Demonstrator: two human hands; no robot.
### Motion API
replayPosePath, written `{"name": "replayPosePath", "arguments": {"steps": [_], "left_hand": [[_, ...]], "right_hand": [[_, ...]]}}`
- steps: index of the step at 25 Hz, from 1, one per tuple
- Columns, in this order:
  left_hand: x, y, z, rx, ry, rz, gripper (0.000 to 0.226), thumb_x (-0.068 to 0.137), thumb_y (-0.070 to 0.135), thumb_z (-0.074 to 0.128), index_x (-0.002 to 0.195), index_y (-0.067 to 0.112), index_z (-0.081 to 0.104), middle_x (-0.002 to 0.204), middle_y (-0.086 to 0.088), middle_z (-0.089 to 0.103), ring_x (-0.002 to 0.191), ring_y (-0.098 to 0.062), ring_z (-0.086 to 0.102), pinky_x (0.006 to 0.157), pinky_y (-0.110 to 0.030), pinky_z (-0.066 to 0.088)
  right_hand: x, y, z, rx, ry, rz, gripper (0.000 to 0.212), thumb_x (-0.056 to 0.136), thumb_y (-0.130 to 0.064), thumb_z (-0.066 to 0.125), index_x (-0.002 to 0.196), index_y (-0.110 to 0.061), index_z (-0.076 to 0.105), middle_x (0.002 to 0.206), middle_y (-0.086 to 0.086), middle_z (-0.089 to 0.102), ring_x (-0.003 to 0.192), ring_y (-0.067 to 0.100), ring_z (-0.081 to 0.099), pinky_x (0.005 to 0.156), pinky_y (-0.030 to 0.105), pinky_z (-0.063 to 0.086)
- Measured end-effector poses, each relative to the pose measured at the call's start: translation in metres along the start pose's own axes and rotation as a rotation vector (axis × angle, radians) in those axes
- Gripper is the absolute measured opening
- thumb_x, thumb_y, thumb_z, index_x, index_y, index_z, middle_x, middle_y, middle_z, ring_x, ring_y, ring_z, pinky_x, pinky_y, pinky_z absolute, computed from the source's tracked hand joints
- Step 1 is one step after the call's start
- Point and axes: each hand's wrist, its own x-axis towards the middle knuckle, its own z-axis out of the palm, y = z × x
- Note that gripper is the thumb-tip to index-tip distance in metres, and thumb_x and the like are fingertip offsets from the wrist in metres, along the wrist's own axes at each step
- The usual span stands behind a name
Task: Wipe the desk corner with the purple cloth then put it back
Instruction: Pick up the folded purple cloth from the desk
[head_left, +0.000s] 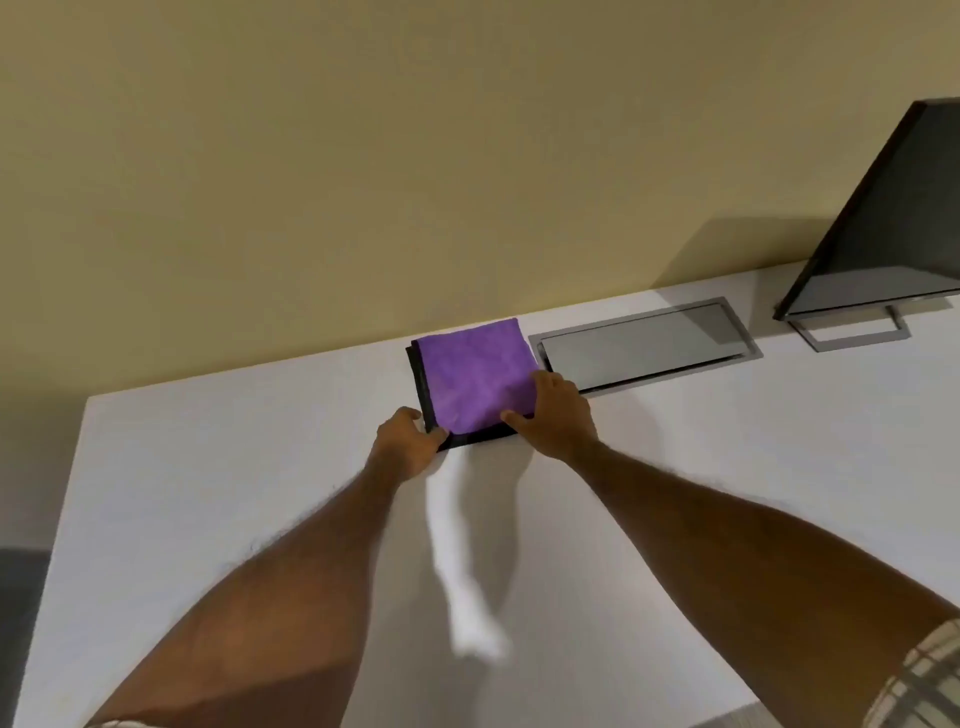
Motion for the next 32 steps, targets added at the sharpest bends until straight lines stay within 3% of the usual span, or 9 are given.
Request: {"name": "replayPosePath", "arguments": {"steps": [6,10,13,16,21,26,28,29,32], "left_hand": [[0.040,0.016,0.027,-0.296,0.126,-0.176,0.064,0.079,0.041,0.071,0.127,0.002,0.053,0.125,-0.019,0.063,0.111,-0.036,0.061,0.092,-0.041,0.051],[0.060,0.014,0.032,-0.401,0.096,-0.231,0.064,0.078,0.043,0.074,0.121,-0.001,0.058,0.116,-0.020,0.066,0.103,-0.038,0.065,0.090,-0.046,0.056],[0.060,0.014,0.039,-0.359,0.118,-0.176,0.059,0.078,0.040,0.075,0.120,0.003,0.056,0.111,-0.013,0.064,0.100,-0.033,0.063,0.086,-0.042,0.056],[0.053,0.012,0.042,-0.347,0.173,-0.094,0.043,0.079,0.030,0.073,0.112,0.007,0.058,0.103,-0.011,0.064,0.089,-0.028,0.061,0.075,-0.039,0.054],[0.037,0.013,0.034,-0.464,0.133,-0.070,0.026,0.076,0.016,0.069,0.100,0.011,0.058,0.093,-0.009,0.065,0.083,-0.028,0.064,0.066,-0.037,0.057],[0.000,-0.009,0.024,-0.590,0.078,-0.156,0.018,0.079,0.013,0.073,0.090,0.009,0.060,0.086,-0.009,0.067,0.071,-0.024,0.064,0.058,-0.031,0.052],[-0.020,-0.023,0.016,-0.624,0.034,-0.152,0.017,0.079,0.014,0.074,0.089,0.009,0.061,0.087,-0.009,0.065,0.072,-0.025,0.063,0.054,-0.025,0.051],[-0.029,-0.029,0.012,-0.608,0.030,-0.124,0.026,0.079,0.017,0.076,0.098,0.010,0.060,0.095,-0.005,0.063,0.082,-0.024,0.062,0.061,-0.023,0.052],[-0.057,-0.040,-0.016,-0.424,0.125,0.001,0.088,0.071,0.040,0.083,0.141,0.014,0.035,0.128,0.009,0.043,0.118,-0.015,0.048,0.101,-0.034,0.045]], "right_hand": [[0.046,0.007,0.020,0.019,-0.045,0.167,0.081,0.079,-0.054,0.072,0.139,-0.011,0.037,0.137,0.016,0.049,0.126,0.035,0.047,0.102,0.052,0.046],[0.063,0.014,0.031,0.164,-0.015,0.244,0.085,0.075,-0.057,0.074,0.137,-0.009,0.041,0.132,0.015,0.053,0.122,0.035,0.052,0.100,0.051,0.048],[0.068,0.017,0.033,0.367,-0.091,0.274,0.065,0.079,-0.050,0.074,0.121,-0.004,0.056,0.112,0.012,0.064,0.107,0.034,0.062,0.086,0.041,0.055],[0.063,0.020,0.032,0.482,-0.128,0.260,0.051,0.082,-0.034,0.076,0.120,-0.005,0.058,0.112,0.010,0.064,0.103,0.030,0.062,0.083,0.038,0.054],[0.043,0.018,0.015,0.669,-0.215,0.206,0.062,0.078,-0.010,0.079,0.132,-0.009,0.048,0.125,0.010,0.057,0.111,0.027,0.056,0.090,0.041,0.053],[0.010,0.005,-0.005,0.731,-0.250,0.078,0.057,0.078,-0.002,0.076,0.126,-0.013,0.046,0.119,0.003,0.058,0.107,0.023,0.058,0.076,0.025,0.053],[-0.005,-0.004,-0.014,0.688,-0.276,-0.017,0.052,0.079,-0.002,0.074,0.122,-0.017,0.047,0.115,0.001,0.059,0.104,0.022,0.059,0.078,0.026,0.053],[-0.011,-0.010,-0.018,0.645,-0.291,-0.069,0.050,0.080,-0.003,0.073,0.121,-0.017,0.048,0.114,0.002,0.060,0.104,0.023,0.059,0.082,0.029,0.053],[-0.029,-0.031,-0.033,0.471,-0.353,-0.264,0.040,0.081,-0.003,0.069,0.115,-0.015,0.051,0.106,0.002,0.060,0.098,0.025,0.059,0.078,0.029,0.050]]}}
